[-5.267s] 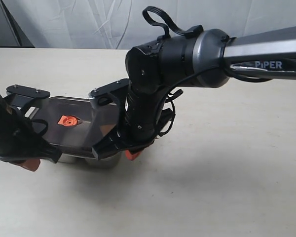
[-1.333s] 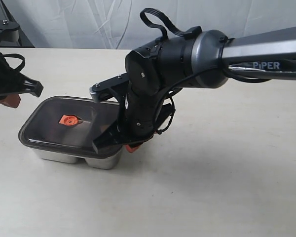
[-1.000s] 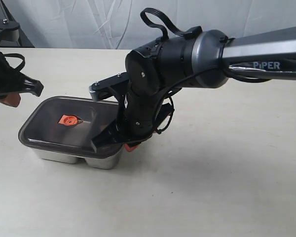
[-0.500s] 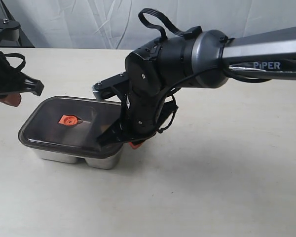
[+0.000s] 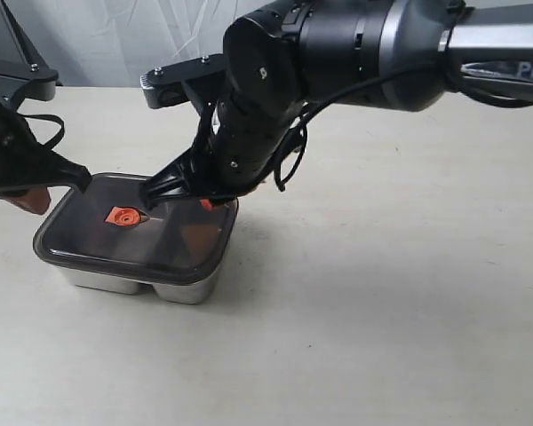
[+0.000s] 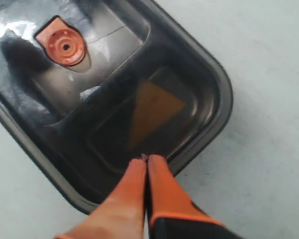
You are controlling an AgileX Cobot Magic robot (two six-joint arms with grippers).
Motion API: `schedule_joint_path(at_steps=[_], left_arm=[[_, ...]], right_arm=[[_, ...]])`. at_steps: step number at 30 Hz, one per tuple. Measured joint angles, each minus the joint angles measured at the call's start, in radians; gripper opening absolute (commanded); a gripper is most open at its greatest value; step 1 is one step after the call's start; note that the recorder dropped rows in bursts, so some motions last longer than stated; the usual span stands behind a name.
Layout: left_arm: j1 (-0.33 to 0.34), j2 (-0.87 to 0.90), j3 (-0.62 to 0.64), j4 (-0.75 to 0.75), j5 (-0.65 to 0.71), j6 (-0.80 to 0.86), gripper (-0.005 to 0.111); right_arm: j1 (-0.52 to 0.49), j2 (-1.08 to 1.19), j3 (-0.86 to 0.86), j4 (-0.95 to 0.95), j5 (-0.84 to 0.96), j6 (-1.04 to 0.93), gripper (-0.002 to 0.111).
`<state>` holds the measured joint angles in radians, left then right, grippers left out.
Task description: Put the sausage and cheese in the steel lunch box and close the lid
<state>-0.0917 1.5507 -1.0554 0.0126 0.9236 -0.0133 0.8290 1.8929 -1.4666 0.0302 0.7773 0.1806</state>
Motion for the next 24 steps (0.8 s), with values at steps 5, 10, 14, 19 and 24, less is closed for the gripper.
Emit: schedule_joint_path(at_steps=[5,10,14,19,24], left_arm=[[0.000,0.002,0.000,-0.036,0.000,0.034,0.000],[0.000,0.016,0.000,-0.040,0.000,0.035,0.000],[0.000,0.052,0.000,-0.040,-0.004,0.038,0.000],[0.000,0.093,0.000,-0.040,-0.015,0.038,0.000],[0.000,0.137,0.000,-0.040,-0.025,0.038,0.000]], right_arm=[[0.000,0.043,0.000,0.050,0.000,-0.031,-0.001],[0.000,0.057,0.000,0.058,0.000,-0.035,-0.001],[0.000,0.057,0.000,0.058,0.000,-0.036,-0.001],[0.000,0.069,0.000,0.058,-0.009,-0.036,-0.001],[0.000,0.113,0.000,0.060,-0.011,-0.036,-0.001]])
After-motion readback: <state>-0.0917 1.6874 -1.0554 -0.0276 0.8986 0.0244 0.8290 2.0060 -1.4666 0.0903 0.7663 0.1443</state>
